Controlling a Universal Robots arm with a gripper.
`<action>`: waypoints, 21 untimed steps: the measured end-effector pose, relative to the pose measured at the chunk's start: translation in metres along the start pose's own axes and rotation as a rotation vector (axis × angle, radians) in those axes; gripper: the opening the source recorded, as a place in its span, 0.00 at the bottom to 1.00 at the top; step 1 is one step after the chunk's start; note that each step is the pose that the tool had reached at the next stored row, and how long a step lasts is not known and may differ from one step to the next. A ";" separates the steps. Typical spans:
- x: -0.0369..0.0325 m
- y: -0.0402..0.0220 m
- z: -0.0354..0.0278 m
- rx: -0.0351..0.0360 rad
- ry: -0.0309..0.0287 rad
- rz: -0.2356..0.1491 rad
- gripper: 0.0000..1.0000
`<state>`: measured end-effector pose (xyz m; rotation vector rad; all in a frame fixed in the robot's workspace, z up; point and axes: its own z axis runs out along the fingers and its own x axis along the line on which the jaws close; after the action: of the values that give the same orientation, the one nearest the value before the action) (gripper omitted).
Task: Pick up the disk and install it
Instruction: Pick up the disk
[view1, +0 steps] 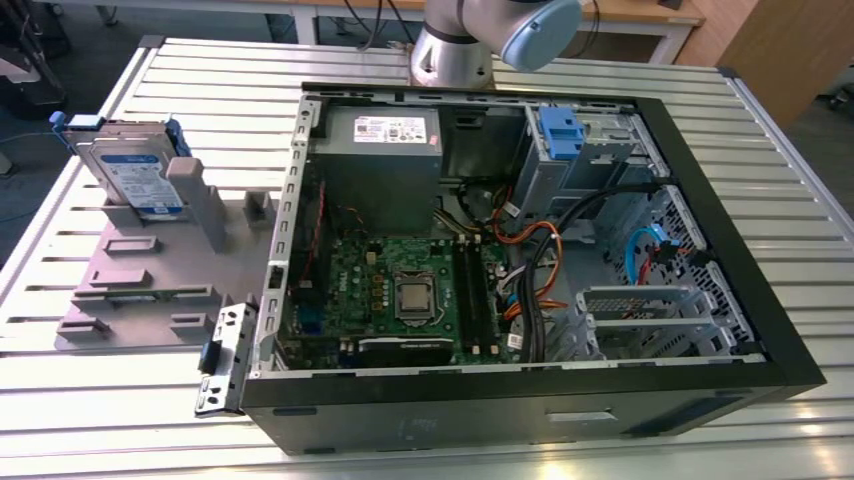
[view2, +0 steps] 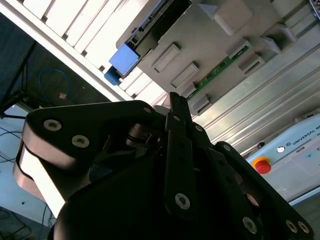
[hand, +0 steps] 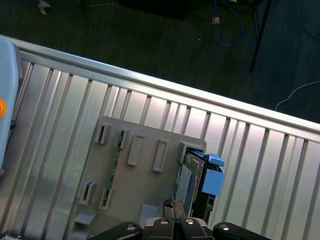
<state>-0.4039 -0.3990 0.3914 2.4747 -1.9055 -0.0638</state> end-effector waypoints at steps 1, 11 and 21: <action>0.0000 0.0000 0.0000 0.0000 0.0001 -0.001 0.11; 0.0000 0.0000 0.0000 -0.0003 0.0005 -0.013 0.11; 0.0000 0.0000 0.0000 -0.0006 0.0010 -0.025 0.11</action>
<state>-0.4039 -0.3990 0.3914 2.4983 -1.8735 -0.0635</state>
